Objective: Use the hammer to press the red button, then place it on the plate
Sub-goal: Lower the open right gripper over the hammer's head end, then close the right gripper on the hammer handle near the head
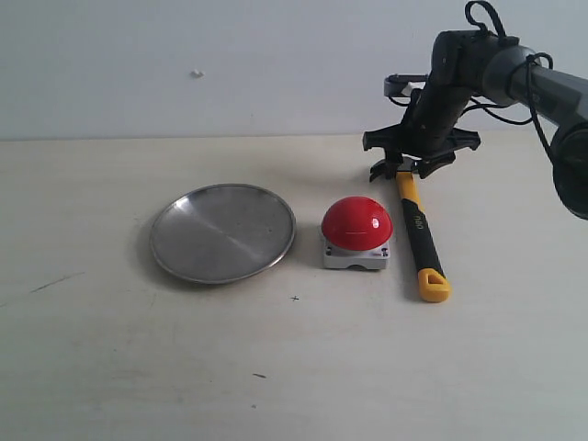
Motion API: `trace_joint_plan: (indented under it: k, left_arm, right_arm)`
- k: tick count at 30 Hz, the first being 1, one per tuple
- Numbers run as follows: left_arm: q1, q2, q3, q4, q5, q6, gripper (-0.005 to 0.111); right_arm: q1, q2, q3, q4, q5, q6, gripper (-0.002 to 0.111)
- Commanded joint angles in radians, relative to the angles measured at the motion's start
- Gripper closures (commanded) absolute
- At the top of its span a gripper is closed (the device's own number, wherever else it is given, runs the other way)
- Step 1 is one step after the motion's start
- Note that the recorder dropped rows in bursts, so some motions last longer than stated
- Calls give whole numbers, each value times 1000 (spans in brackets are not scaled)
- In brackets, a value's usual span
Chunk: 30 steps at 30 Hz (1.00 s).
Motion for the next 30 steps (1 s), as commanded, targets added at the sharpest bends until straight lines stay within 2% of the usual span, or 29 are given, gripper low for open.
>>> trace_joint_plan:
  k: [1, 7, 9, 11, 13, 14, 16, 20, 24, 25, 28, 30]
  left_arm:
    - [0, 1, 3, -2, -6, -5, 107]
    - [0, 1, 3, -2, -6, -5, 107]
    - [0, 1, 3, -2, -6, -2, 107]
    - [0, 1, 3, -2, -6, -2, 107]
    - [0, 1, 3, -2, -6, -2, 107]
    - [0, 1, 3, -2, -6, -2, 107]
    - [0, 1, 3, -2, -6, -2, 107]
    - [0, 1, 3, -2, -6, -2, 107]
    - [0, 1, 3, -2, -6, -2, 107]
    - [0, 1, 3, -2, -6, -2, 107]
    - [0, 1, 3, -2, -6, -5, 107]
    - [0, 1, 3, -2, -6, -5, 107]
  right_arm:
    - [1, 23, -7, -12, -11, 2, 53]
    - [1, 34, -7, -12, -29, 2, 53]
    - [1, 34, -7, -12, -27, 2, 56]
    - [1, 34, -7, -12, -25, 2, 62]
    - [1, 34, -7, -12, -16, 6, 73]
    - [1, 34, -7, -12, 5, 2, 83]
    - [1, 34, -7, -12, 32, -26, 96]
    - [1, 34, -7, -12, 67, -28, 107]
    - [1, 34, -7, -12, 82, -39, 104]
    - [1, 34, -7, -9, 84, -39, 100]
    - [1, 34, -7, -5, 108, -50, 78]
    - [1, 34, -7, -17, 105, -50, 72]
